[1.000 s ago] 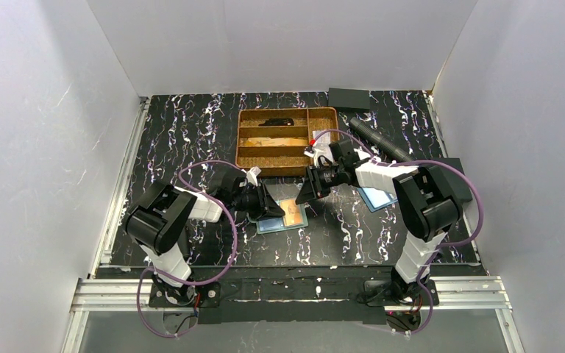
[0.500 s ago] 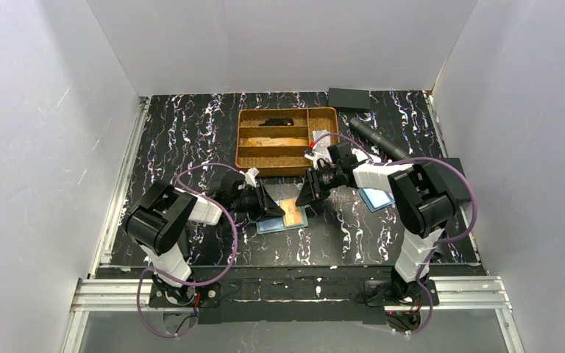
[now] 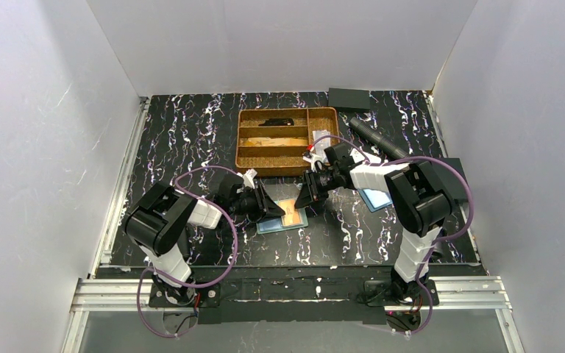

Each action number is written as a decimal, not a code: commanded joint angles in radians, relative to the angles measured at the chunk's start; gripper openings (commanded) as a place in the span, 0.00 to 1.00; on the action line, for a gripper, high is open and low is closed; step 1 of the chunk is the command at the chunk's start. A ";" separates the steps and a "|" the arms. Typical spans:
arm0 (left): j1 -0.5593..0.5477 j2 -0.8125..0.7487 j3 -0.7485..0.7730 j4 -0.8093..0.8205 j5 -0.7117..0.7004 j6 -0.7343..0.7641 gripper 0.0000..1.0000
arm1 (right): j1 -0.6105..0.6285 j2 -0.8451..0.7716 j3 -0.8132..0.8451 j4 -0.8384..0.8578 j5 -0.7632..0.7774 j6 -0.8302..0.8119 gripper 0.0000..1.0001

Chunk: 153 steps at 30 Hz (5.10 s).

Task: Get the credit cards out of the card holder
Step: Remove the credit card from the card holder.

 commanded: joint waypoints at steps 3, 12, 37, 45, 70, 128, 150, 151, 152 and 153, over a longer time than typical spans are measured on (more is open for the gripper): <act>-0.004 0.016 -0.029 -0.044 -0.044 0.007 0.29 | 0.009 0.041 0.032 -0.014 0.015 -0.001 0.28; -0.004 0.045 -0.059 0.035 -0.044 -0.047 0.31 | 0.015 0.058 0.039 -0.020 0.020 0.003 0.14; -0.004 0.063 -0.116 0.184 -0.086 -0.191 0.31 | 0.044 0.062 0.035 0.018 -0.028 0.026 0.11; -0.004 0.054 -0.117 0.184 -0.089 -0.195 0.23 | 0.073 0.077 0.036 0.055 -0.080 0.050 0.11; 0.047 -0.028 -0.193 0.187 -0.023 -0.113 0.00 | 0.079 0.081 0.079 -0.138 0.167 -0.078 0.27; 0.045 0.082 -0.122 0.233 0.101 -0.074 0.00 | 0.063 -0.012 0.042 -0.032 -0.079 -0.140 0.33; 0.044 0.094 -0.124 0.253 0.110 -0.080 0.00 | 0.028 0.016 0.041 -0.025 -0.048 -0.095 0.34; 0.044 0.094 -0.124 0.254 0.110 -0.080 0.00 | 0.028 0.015 0.041 -0.031 -0.034 -0.098 0.34; 0.043 0.096 -0.124 0.255 0.111 -0.080 0.00 | 0.028 0.017 0.041 -0.036 -0.024 -0.098 0.34; 0.043 0.096 -0.124 0.256 0.111 -0.080 0.00 | 0.029 0.019 0.042 -0.039 -0.019 -0.099 0.34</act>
